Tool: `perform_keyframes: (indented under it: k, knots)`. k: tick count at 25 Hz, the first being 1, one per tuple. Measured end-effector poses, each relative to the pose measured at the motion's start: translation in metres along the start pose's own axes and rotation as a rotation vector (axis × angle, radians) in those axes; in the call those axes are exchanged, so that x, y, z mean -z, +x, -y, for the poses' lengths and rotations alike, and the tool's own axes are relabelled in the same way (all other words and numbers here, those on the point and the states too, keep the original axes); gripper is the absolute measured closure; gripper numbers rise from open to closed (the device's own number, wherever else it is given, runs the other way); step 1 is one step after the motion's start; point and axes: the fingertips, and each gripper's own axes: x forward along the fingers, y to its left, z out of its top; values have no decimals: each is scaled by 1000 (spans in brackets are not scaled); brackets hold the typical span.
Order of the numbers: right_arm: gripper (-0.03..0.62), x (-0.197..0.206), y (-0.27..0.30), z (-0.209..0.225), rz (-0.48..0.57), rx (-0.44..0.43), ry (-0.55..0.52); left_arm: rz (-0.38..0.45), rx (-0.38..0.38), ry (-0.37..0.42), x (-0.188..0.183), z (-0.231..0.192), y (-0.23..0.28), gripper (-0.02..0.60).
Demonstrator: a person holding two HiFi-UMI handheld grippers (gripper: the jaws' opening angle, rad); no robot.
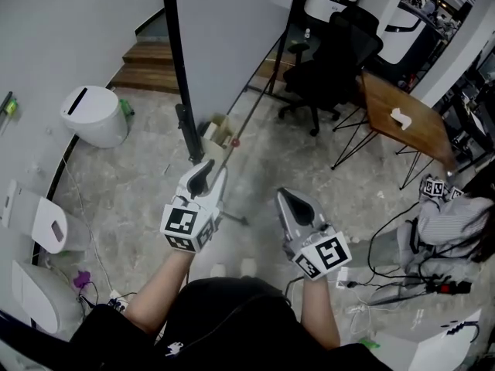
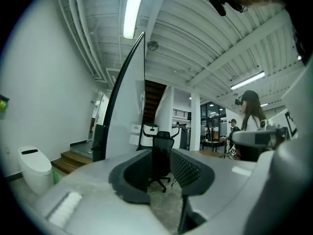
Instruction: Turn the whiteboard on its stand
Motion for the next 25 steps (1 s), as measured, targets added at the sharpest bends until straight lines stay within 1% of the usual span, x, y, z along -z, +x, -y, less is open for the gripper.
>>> perform_keyframes:
  k: [3,7,14,19,25]
  knots:
    - [589,0,-1,2,1,12,-6,8,36,-9,-2,15,-1,471]
    - [588,2,-5,6,-6,25,-9,18,65,-16,-4,30,0,493]
    - [589,5,-14,18,-16,67,-11,28,112,-24,-7,51,5,576]
    - [589,4,-17,24,-14,85,-17,24,146,-32,-6,61,12,578]
    - [589,6,-20,33,-17,101,-18,21,163,-14,-6,70,21,577]
